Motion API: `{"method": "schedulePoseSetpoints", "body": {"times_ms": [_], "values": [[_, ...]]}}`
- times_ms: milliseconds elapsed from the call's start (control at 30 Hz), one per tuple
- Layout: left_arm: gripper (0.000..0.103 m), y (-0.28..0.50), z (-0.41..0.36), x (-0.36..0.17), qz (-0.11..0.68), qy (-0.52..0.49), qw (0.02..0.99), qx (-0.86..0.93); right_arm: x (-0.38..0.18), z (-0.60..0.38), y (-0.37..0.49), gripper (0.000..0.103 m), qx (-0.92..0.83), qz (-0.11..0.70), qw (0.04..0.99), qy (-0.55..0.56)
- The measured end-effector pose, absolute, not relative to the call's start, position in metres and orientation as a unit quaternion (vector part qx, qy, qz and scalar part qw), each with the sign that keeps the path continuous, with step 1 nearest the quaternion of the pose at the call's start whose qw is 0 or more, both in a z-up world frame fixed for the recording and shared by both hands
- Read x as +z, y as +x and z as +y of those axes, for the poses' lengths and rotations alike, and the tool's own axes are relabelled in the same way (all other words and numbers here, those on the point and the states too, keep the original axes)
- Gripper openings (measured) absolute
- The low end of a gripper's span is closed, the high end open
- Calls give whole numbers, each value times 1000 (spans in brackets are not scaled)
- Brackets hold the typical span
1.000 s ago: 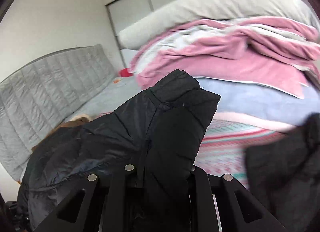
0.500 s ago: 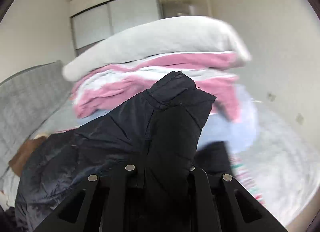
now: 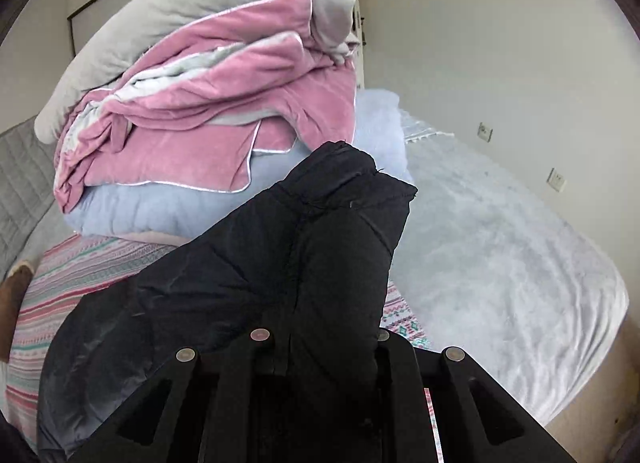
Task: Fold large clothes
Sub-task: 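Lift the jacket bundle with both tools and carry it toward the bed corner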
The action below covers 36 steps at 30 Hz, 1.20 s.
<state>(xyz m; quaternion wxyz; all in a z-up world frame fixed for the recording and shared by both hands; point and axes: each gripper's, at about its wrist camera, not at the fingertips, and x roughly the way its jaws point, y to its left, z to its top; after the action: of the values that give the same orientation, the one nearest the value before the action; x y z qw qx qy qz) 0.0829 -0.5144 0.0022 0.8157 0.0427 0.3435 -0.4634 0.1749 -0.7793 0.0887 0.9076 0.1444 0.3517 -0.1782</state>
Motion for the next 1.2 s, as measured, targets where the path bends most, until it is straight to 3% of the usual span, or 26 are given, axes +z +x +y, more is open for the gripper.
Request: {"method": "schedulePoseSetpoints", "body": {"times_ms": [433,567,767,900,1067,1200], "values": [[16,104,-535,-20,344,42,815,-465,57,-805,232,16,-150,348,915,140],[17,91,-527,-31,335,40,817,-467,20,-808,246,20,-132,389,900,144],[17,97,-522,-34,352,8,811,-467,9,-807,255,23,-136,401,895,139],[18,97,-521,-34,357,12,811,-463,9,-805,254,31,-150,402,893,136],[20,99,-523,-36,365,5,815,-451,19,-796,250,52,-181,408,889,105],[22,99,-521,-33,374,0,814,-444,29,-792,239,59,-185,412,888,89]]}}
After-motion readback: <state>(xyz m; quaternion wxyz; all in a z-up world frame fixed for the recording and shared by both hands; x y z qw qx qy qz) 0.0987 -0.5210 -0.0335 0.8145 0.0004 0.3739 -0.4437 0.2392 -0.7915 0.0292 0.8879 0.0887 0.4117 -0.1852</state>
